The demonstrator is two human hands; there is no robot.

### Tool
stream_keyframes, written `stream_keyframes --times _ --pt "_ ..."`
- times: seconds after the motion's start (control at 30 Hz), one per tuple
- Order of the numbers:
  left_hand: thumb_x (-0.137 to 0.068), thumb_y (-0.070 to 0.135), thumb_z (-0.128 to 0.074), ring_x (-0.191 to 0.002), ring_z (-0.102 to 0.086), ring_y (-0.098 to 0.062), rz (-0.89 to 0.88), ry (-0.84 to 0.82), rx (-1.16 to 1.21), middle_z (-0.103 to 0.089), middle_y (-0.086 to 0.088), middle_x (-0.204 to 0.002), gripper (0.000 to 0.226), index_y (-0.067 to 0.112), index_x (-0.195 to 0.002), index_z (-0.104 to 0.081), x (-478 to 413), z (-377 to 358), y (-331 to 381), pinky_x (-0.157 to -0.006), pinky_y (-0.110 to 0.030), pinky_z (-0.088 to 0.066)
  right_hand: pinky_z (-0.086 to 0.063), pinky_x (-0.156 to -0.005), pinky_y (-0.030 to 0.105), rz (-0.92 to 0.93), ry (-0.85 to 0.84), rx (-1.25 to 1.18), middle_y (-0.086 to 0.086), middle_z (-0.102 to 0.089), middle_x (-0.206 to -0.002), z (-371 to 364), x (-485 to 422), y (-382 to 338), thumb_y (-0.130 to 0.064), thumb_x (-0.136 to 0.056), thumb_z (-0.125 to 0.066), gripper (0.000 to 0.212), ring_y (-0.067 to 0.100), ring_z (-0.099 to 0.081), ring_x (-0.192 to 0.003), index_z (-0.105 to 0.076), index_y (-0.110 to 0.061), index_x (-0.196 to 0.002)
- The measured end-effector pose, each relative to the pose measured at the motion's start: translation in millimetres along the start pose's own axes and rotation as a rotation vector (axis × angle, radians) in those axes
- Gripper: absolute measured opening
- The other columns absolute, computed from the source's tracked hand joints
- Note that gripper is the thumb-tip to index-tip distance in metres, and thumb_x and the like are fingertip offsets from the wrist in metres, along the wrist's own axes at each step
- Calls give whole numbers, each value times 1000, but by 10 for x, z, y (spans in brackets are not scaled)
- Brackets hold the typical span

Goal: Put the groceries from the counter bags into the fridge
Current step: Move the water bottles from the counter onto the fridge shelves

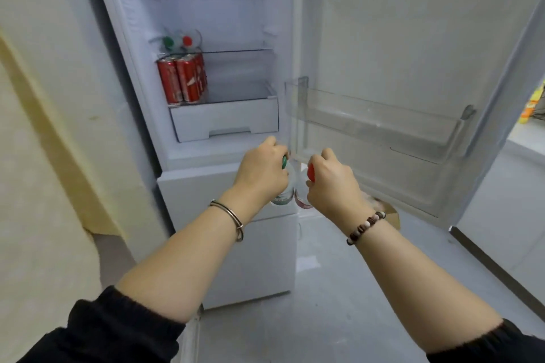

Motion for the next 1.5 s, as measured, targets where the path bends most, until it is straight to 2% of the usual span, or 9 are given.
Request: stream_keyframes --times 0.13,0.3,0.4,0.53,0.83,0.97,1.07,1.23,1.5 --pt "-83 13 -60 -78 -55 -33 -6 99 -46 -52 -8 -99 14 6 -96 -61 -387 273 -506 -72 -42 -47 -23 -49 31 83 134 -31 5 -38 -90 -114 -557 -369 -3 -84 -56 8 29 -33 -54 -48 -5 -86" --pt "-79 9 -65 -66 -55 -35 -57 234 -89 -51 -12 -94 13 2 -90 -62 -844 481 -993 -62 -45 -48 -25 -41 30 177 361 -99 12 -43 -79 -215 -1291 -609 14 -65 -64 26 29 -28 -42 -47 -3 -72" --pt "-73 5 -70 -60 -55 -34 -99 322 -64 -54 -12 -88 14 2 -86 -64 -1160 500 -1233 -55 -42 -49 -24 -36 27 223 456 -114 11 -43 -75 -249 -1724 -675 17 -59 -67 33 26 -25 -39 -44 -5 -67" --pt "-65 2 -74 -54 -55 -29 -123 416 -62 -55 -10 -83 19 3 -81 -64 -1613 454 -1481 -48 -37 -49 -28 -36 27 266 566 -153 12 -48 -79 -291 -2283 -673 16 -63 -67 26 29 -37 -40 -51 -1 -73" --pt "-66 11 -68 -60 -57 -27 -134 680 -109 -56 -8 -83 18 4 -82 -65 -2635 628 -1973 -53 -26 -46 -19 -47 17 371 807 -231 16 -56 -85 -178 -3459 -864 14 -61 -73 31 30 -48 -48 -61 1 -87" --pt "-68 7 -72 -62 -56 -25 -130 719 -112 -55 -9 -84 18 4 -84 -65 -2905 574 -2253 -55 -23 -42 -15 -47 10 370 859 -271 16 -57 -88 -273 -3838 -981 13 -63 -74 30 28 -50 -52 -61 2 -88" --pt "-67 5 -77 -61 -56 -23 -154 739 -138 -56 -9 -84 21 3 -84 -65 -3037 527 -2415 -54 -20 -42 -27 -47 17 354 869 -284 15 -57 -88 -426 -4096 -1037 13 -61 -74 33 30 -52 -53 -62 1 -88" --pt "-68 9 -73 -55 -54 -26 -168 772 -102 -56 -10 -82 18 2 -82 -63 -3280 661 -2502 -48 -28 -45 -29 -50 21 325 868 -256 16 -57 -87 -667 -4433 -1109 15 -60 -73 32 31 -52 -52 -61 1 -87" --pt "-68 13 -67 -54 -53 -28 -186 792 -52 -56 -10 -82 16 3 -79 -62 -3537 813 -2609 -50 -27 -40 -36 -46 25 213 764 -226 17 -55 -94 -1054 -4702 -987 7 -70 -71 24 35 -55 -55 -59 0 -89"
Point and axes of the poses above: each hand's wrist, its own x-axis away from the middle knuckle, its own z-axis out of the back of the hand, y = z × x, the point moved 2 cm from there along -x, towards the middle knuckle
